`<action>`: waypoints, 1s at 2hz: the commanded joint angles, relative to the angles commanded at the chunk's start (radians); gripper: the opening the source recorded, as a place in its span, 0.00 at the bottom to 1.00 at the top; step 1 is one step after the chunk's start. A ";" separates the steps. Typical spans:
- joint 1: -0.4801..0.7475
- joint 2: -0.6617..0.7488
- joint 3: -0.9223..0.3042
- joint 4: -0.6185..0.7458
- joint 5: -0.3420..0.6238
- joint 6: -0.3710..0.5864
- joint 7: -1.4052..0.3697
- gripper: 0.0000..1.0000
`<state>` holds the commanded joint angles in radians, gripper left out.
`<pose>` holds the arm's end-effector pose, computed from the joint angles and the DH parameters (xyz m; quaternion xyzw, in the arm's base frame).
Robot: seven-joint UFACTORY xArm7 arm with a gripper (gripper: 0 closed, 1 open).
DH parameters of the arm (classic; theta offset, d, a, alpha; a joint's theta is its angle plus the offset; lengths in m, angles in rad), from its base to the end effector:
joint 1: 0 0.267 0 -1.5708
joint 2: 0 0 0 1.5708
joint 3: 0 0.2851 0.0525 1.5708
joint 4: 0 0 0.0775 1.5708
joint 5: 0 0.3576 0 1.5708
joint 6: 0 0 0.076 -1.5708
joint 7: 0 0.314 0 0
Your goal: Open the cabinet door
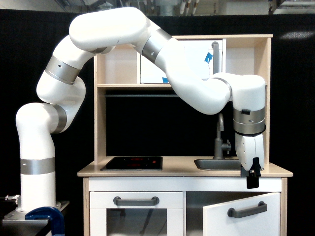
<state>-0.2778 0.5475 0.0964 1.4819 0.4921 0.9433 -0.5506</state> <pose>0.6250 -0.0113 0.0448 -0.9748 -0.0291 -0.0741 0.2083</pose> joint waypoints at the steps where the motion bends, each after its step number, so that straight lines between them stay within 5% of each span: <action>1: -0.023 -0.060 0.003 0.011 -0.019 0.071 0.022 1.00; 2: -0.038 -0.093 0.003 -0.001 -0.023 0.097 0.020 1.00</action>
